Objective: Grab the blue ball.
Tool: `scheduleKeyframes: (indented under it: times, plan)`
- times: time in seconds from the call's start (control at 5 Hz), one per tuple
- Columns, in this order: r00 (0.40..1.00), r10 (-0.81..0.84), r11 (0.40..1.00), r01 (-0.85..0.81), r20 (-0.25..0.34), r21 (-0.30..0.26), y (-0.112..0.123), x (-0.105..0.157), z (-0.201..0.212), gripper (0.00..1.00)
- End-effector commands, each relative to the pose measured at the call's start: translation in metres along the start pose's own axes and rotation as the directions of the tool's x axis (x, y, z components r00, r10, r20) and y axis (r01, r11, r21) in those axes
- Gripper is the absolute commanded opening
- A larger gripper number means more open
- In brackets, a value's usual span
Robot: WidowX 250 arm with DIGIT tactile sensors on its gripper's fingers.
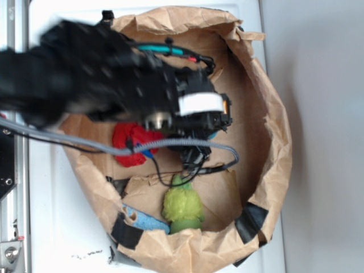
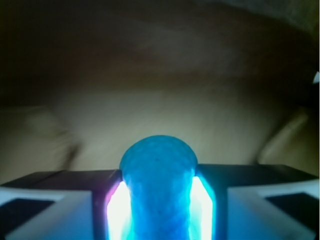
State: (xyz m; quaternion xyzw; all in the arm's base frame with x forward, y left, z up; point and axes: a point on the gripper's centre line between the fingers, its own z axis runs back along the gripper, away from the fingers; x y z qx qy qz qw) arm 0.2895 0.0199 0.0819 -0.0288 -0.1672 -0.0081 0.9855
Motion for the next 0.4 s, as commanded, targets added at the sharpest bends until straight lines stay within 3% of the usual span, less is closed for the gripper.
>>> scheduleKeyframes:
  times: [0.0, 0.2]
  plan:
    - [0.995, -0.068, 0.995, 0.073, 0.067, -0.067, 0.0129, -0.0021, 0.1001, 0.00]
    - [0.993, -0.087, 0.993, 0.092, 0.077, -0.067, 0.0144, -0.0094, 0.1009, 0.00]
